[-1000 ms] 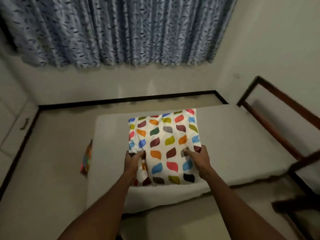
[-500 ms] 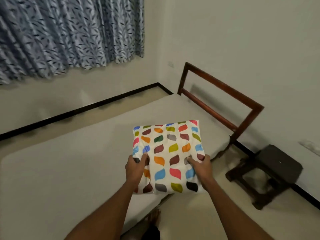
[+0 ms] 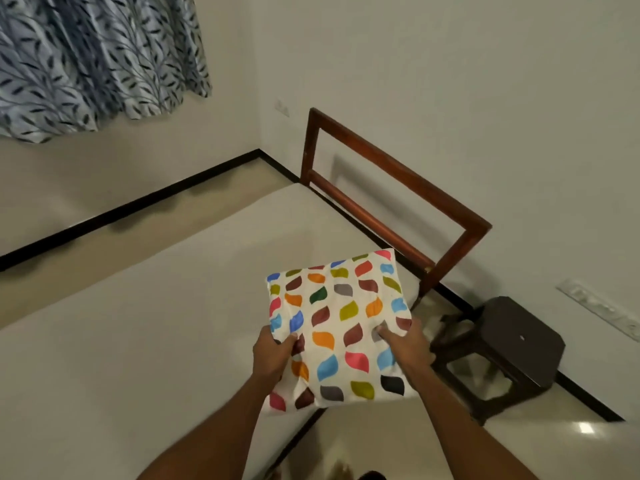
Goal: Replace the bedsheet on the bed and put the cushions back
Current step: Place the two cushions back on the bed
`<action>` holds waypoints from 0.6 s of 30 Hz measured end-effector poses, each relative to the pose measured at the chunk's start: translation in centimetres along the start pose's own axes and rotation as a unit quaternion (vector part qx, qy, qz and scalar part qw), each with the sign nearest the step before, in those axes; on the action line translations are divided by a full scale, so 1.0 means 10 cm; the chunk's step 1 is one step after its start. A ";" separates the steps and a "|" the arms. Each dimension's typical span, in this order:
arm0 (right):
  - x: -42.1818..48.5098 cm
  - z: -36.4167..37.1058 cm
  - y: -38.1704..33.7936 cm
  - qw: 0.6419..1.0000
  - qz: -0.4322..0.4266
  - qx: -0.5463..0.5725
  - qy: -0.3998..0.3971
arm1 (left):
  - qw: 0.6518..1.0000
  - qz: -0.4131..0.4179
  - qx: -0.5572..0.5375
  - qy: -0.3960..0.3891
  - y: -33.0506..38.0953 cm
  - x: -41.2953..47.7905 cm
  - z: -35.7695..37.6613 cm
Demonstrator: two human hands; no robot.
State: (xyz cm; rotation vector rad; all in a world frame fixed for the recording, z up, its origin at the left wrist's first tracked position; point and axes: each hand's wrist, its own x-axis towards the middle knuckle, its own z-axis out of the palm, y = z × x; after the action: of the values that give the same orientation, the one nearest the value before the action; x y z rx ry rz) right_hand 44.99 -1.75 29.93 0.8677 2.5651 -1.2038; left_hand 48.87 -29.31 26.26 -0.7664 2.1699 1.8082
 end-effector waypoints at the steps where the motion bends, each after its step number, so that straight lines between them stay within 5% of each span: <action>1: 0.21 -0.04 -0.08 1.000 0.001 -0.001 0.000 | 1.000 0.002 0.000 -0.004 0.10 0.15 0.12; 18: 5.16 0.03 -0.42 0.956 -0.081 -0.237 -0.155 | 0.972 -0.196 -0.015 0.127 0.79 2.85 2.91</action>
State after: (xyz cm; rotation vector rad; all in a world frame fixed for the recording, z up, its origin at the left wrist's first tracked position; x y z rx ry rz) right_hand 0.52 18.14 12.36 0.3407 2.5243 -0.6382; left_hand 16.13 -7.68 12.91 -1.3900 1.9499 1.6130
